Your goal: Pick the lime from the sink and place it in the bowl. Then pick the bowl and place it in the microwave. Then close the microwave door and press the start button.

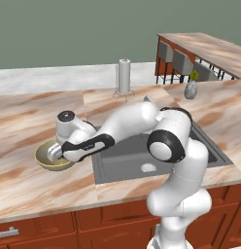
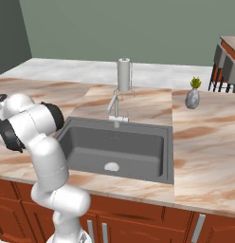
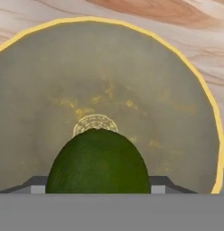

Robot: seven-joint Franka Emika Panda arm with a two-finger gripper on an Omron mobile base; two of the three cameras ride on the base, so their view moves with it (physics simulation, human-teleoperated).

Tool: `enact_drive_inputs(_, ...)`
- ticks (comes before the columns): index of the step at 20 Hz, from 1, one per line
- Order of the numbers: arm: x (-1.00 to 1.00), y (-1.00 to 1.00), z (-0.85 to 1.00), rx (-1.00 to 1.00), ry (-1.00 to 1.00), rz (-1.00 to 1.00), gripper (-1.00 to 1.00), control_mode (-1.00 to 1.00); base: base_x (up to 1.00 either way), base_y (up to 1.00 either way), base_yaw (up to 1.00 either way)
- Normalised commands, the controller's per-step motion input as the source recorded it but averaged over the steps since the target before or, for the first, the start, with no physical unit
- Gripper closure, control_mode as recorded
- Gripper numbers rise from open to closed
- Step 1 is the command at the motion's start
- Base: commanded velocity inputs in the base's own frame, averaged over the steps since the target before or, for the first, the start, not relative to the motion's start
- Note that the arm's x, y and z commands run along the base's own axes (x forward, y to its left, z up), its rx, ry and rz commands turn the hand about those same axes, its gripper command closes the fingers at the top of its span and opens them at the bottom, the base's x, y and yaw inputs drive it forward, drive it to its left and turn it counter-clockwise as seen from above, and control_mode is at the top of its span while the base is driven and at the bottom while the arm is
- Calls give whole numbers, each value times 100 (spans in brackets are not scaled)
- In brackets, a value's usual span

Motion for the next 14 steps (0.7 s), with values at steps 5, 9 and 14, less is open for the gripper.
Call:
enact_drive_inputs(5, 0, 3, 0, 0, 0, 0, -100, -100, 0, 0, 0)
enact_drive_inputs(9, 0, 9, 15, 0, -1, 0, -100, -100, 0, 0, 0)
enact_drive_inputs(14, -24, 12, 48, 0, -6, 0, -100, -100, 0, 0, 0)
